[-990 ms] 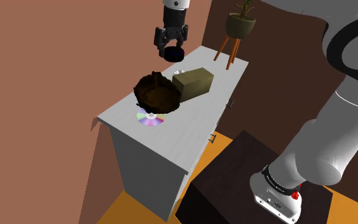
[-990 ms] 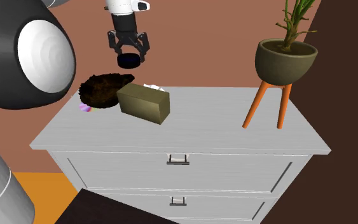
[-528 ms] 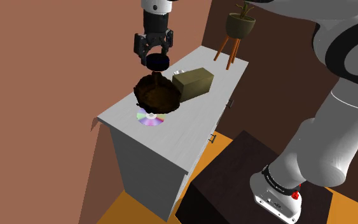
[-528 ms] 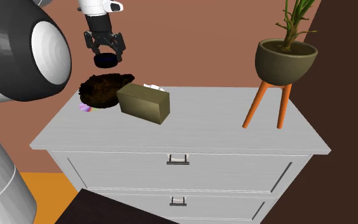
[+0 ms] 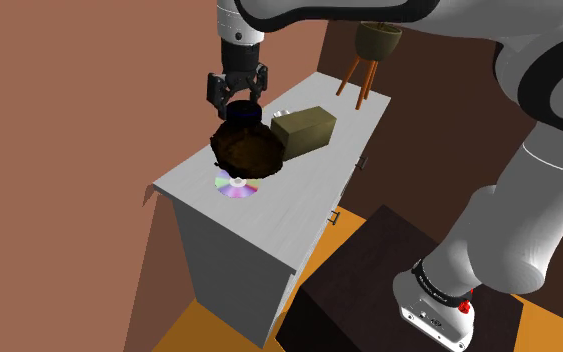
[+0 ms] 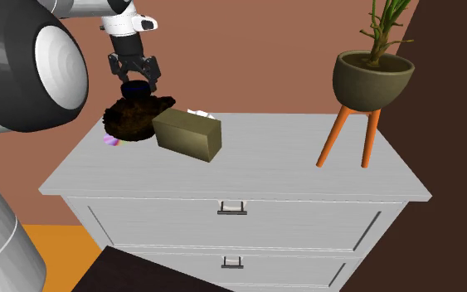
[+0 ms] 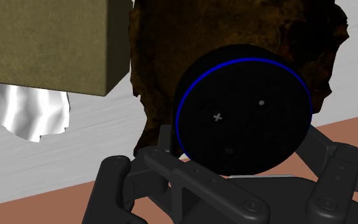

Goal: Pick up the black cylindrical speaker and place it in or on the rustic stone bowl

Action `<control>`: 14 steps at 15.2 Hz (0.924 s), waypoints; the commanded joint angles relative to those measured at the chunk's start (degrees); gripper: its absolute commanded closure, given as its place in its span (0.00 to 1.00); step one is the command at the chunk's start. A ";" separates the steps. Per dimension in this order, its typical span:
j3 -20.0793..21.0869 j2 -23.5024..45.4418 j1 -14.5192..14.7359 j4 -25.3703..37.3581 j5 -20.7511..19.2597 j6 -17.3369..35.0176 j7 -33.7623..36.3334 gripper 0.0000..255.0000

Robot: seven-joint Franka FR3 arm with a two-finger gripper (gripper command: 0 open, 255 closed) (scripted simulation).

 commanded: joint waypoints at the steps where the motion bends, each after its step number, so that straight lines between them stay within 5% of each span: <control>1: -0.02 -0.15 -0.05 -1.84 0.01 1.74 0.00 1.00; 11: -0.04 -0.18 -0.08 -4.08 0.00 3.94 0.03 1.00; 12: -0.04 -0.19 -0.08 -4.08 0.00 3.94 0.03 0.00; 14: -0.04 -0.18 -0.08 -4.07 0.00 3.94 0.03 0.00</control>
